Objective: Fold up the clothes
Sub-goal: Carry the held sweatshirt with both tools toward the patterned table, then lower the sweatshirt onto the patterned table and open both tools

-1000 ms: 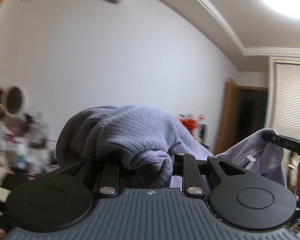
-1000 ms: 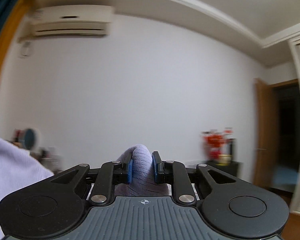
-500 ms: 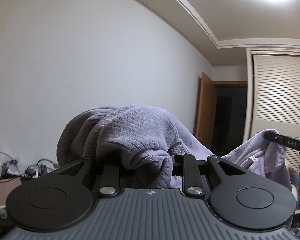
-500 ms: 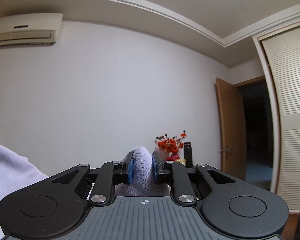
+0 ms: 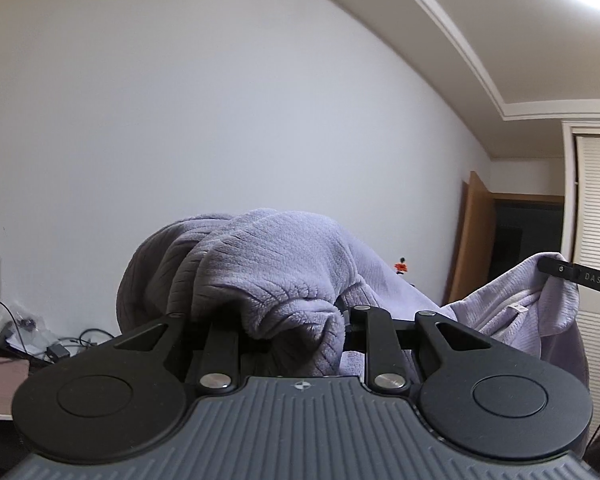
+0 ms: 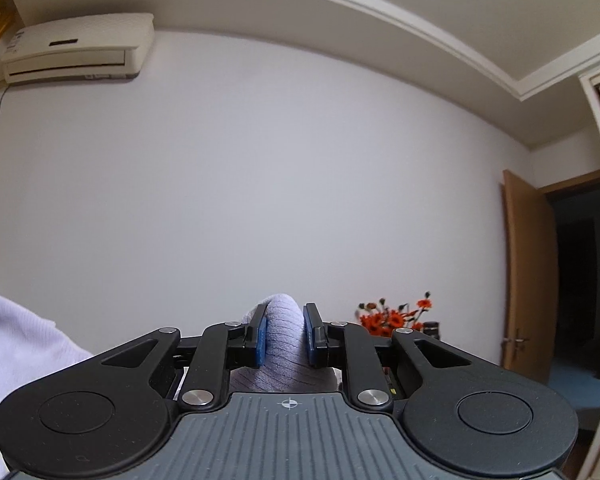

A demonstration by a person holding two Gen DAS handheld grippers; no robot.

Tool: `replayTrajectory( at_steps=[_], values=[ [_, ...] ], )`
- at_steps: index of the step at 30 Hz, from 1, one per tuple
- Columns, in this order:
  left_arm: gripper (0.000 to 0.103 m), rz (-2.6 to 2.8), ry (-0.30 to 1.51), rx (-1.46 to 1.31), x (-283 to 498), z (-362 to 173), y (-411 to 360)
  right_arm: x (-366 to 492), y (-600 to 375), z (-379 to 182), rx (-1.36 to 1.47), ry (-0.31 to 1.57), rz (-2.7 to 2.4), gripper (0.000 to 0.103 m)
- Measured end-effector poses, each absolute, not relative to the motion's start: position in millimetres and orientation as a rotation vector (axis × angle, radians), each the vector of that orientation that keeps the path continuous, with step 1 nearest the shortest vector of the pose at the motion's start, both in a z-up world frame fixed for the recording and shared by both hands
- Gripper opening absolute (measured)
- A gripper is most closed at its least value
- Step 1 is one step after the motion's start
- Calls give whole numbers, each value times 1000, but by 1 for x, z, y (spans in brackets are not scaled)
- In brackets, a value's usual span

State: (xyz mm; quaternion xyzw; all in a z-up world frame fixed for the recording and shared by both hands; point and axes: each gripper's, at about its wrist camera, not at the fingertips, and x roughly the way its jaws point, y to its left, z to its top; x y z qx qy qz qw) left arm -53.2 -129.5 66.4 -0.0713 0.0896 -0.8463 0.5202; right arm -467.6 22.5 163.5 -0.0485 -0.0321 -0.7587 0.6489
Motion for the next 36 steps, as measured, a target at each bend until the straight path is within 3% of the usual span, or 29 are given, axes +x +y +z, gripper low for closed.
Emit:
replayTrajectory(
  at_steps=[7, 10, 18, 19, 20, 21, 23, 25, 27, 31, 34, 35, 36],
  values=[
    [26, -2086, 285, -133, -68, 28, -235, -492, -110, 157, -85, -50, -1679, 16],
    [26, -2109, 324, -64, -75, 18, -288, -511, -172, 157, -32, -72, -1710, 0],
    [24, -2030, 446, 105, -103, -15, -438, -552, -338, 147, 45, -25, -1699, 0],
    [24, -1992, 437, 119, -104, -19, -453, -553, -362, 139, 76, 12, -1669, 2],
    [24, -1955, 427, 132, -105, -22, -467, -553, -385, 127, 105, 53, -1639, 14],
    [24, -1925, 441, 135, -104, -23, -481, -553, -407, 112, 142, 92, -1600, 32],
    [24, -1870, 461, 122, -99, -21, -501, -553, -444, 77, 228, 158, -1504, 42],
    [25, -1807, 454, 127, -99, -19, -520, -555, -479, 27, 362, 239, -1370, 44],
    [25, -1761, 472, 146, -107, -15, -536, -554, -500, -33, 519, 317, -1262, 52],
    [25, -1709, 493, 190, -93, -25, -541, -538, -510, -152, 786, 483, -1122, 54],
    [25, -1708, 495, 200, -111, -25, -545, -491, -501, -202, 833, 634, -1094, 57],
    [25, -1711, 491, 203, -112, -25, -549, -473, -490, -207, 808, 635, -1089, 67],
    [25, -1716, 490, 204, -113, -24, -551, -458, -480, -211, 786, 638, -1085, 65]
  ],
)
